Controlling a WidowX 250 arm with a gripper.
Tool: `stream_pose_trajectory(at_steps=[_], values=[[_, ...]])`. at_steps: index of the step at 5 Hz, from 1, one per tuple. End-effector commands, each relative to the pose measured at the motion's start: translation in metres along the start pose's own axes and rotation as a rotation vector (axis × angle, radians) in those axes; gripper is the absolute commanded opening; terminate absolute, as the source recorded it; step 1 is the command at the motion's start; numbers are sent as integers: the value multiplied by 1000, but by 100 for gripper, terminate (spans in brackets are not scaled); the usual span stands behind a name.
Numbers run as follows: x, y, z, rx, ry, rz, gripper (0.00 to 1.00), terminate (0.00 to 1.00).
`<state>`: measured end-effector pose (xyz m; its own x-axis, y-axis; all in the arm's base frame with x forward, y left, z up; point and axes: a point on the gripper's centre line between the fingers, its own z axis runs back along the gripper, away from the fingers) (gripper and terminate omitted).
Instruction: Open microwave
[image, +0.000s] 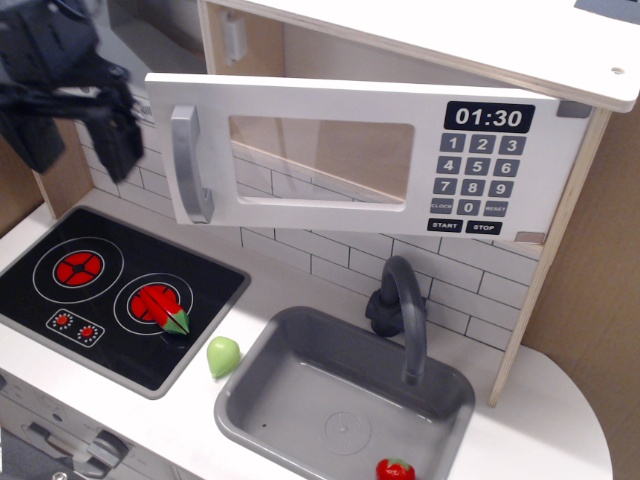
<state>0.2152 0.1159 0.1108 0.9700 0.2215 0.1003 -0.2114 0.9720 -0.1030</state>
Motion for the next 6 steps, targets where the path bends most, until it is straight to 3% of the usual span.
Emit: stream_pose_trajectory(at_steps=[1,2,3,4,5,6], values=[[35,59,33,91,-113,215,100,0],[67,64,28,130,-140,329,100,0],[95,49,13,142,-114,379,100,0],[100,18,-10,175,-113,336,100,0],[89,-8,-26,201,-89,204,100,0],[57,-32,-36,204,-73,18,100,0]])
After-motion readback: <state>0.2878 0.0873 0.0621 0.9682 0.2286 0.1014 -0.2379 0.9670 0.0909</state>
